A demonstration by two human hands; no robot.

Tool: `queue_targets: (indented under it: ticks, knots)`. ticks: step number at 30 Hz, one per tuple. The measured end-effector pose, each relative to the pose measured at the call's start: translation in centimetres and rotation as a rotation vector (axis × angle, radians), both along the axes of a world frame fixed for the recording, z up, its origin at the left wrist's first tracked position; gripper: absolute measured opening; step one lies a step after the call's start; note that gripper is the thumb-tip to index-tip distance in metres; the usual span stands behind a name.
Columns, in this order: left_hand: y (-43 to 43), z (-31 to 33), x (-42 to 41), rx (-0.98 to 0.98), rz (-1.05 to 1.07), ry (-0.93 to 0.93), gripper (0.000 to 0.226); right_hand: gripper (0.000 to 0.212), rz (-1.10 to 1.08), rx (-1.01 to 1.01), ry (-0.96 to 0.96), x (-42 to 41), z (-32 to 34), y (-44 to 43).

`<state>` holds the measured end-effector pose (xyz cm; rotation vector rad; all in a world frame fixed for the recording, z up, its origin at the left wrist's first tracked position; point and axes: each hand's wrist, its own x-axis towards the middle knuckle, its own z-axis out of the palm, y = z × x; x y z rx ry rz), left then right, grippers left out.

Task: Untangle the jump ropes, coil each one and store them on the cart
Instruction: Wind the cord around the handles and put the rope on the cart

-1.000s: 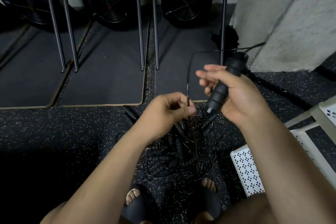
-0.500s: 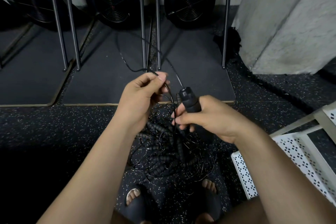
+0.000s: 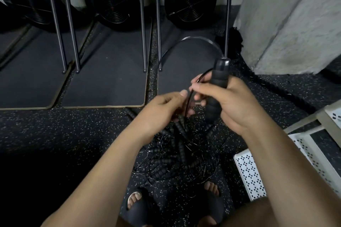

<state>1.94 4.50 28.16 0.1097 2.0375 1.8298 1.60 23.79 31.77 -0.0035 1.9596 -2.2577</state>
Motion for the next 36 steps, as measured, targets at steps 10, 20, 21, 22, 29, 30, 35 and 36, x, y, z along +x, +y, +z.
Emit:
queue_targets:
  ticks: [10,20,21,22,29,30,35,36]
  knots:
    - [0.2,-2.0,0.5,-0.401,-0.223,0.183,0.022,0.010,-0.302,-0.238,-0.103,-1.5,-0.3,2.6]
    - [-0.2,-0.3,-0.3,-0.054,0.082,0.235,0.020,0.019,0.162,0.167,-0.350,0.2,-1.6,0.3]
    - [-0.3,-0.2,-0.4,0.002,0.134,0.212,0.020,0.018,0.199,0.163,-0.341,0.4,-1.7,-0.2]
    - [-0.4,-0.2,-0.5,0.047,0.183,0.188,0.019,0.017,0.218,0.156,-0.327,0.6,-1.7,-0.8]
    - [-0.5,0.7,-1.1,0.407,0.426,-0.042,0.010,0.012,0.234,0.222,-0.255,1.5,-2.6,-3.3]
    - [-0.5,0.7,-1.2,0.415,0.445,-0.048,0.010,0.013,0.231,0.271,-0.236,1.6,-2.8,-3.6]
    - [-0.9,0.7,-1.2,0.344,0.480,-0.048,0.018,0.017,0.199,0.351,-0.174,2.0,-2.5,-4.1]
    - [-1.0,0.6,-1.2,0.313,0.456,-0.059,0.024,0.018,0.197,0.326,-0.163,1.9,-2.3,-4.0]
